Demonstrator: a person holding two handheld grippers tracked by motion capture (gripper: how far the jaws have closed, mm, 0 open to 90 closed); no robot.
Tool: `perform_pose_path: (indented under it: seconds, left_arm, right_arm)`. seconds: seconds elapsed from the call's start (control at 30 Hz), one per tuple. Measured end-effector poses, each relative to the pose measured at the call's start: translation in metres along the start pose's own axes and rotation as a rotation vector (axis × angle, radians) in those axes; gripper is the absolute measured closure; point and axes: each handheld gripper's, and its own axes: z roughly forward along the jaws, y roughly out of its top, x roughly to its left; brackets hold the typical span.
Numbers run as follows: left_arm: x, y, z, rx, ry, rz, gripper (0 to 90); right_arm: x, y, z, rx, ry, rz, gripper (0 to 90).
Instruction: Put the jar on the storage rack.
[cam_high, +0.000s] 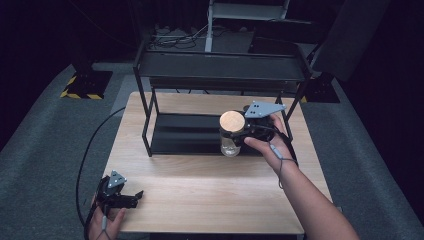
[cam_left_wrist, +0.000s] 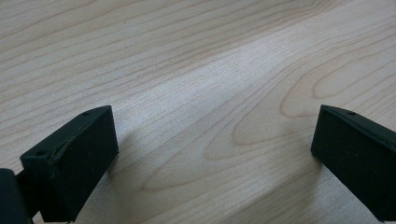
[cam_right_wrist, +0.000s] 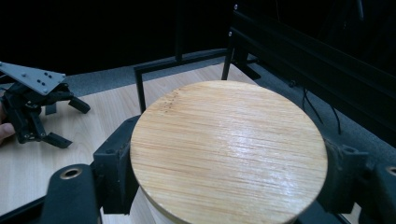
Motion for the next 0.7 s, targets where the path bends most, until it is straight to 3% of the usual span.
perform_pose_path:
  seconds: [0.7]
  left_arm:
    - [0.000, 0.000, 0.000, -0.001, 0.000, -0.001, 0.5]
  right_arm:
    - [-0.026, -0.001, 0.024, 0.007, -0.030, 0.014, 23.9]
